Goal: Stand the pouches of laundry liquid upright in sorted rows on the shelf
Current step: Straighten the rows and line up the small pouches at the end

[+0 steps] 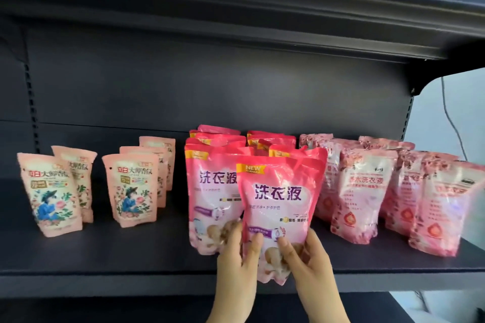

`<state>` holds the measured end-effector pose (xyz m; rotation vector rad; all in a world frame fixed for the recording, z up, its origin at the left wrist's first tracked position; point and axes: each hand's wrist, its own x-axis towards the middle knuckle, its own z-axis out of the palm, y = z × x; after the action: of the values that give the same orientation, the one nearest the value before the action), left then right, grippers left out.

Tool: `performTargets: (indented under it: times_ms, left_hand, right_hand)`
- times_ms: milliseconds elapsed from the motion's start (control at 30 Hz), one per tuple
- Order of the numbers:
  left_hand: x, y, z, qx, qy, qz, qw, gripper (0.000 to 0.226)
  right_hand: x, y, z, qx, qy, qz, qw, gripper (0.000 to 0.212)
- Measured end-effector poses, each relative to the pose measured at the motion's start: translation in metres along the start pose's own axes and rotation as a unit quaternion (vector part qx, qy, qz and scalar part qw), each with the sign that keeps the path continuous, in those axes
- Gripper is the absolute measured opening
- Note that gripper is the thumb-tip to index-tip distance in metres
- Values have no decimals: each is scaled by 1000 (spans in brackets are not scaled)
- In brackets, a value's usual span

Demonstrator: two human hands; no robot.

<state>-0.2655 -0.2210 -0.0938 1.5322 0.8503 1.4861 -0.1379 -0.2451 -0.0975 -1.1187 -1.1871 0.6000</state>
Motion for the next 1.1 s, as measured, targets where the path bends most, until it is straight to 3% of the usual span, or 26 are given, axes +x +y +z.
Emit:
performTargets:
  times_ms: [67, 300, 433, 467, 567, 667, 1100]
  left_hand:
    - [8, -1, 20, 7, -4, -4, 1000, 33]
    - [25, -17, 61, 2, -4, -17, 1000, 33]
    - [18, -16, 63, 16, -46, 1, 999, 53]
    - [16, -18, 62, 31, -57, 8, 998, 63]
    - [9, -20, 58, 118, -78, 17, 990, 91]
    - [12, -20, 61, 145, -79, 13, 986, 97]
    - [48, -34, 65, 190, -47, 23, 980, 84]
  right_hand:
    - [11, 1, -16, -2, 8, 6, 1000, 22]
    - [37, 14, -46, -36, 9, 15, 999, 15]
    - [36, 16, -54, -53, -22, 4, 998, 17]
    - [34, 15, -56, -57, -31, 5, 998, 21]
    - [29, 13, -58, -71, -45, 16, 996, 63]
    - [31, 11, -56, -90, -54, 28, 994, 80]
    - [64, 12, -45, -131, -83, 31, 987, 46]
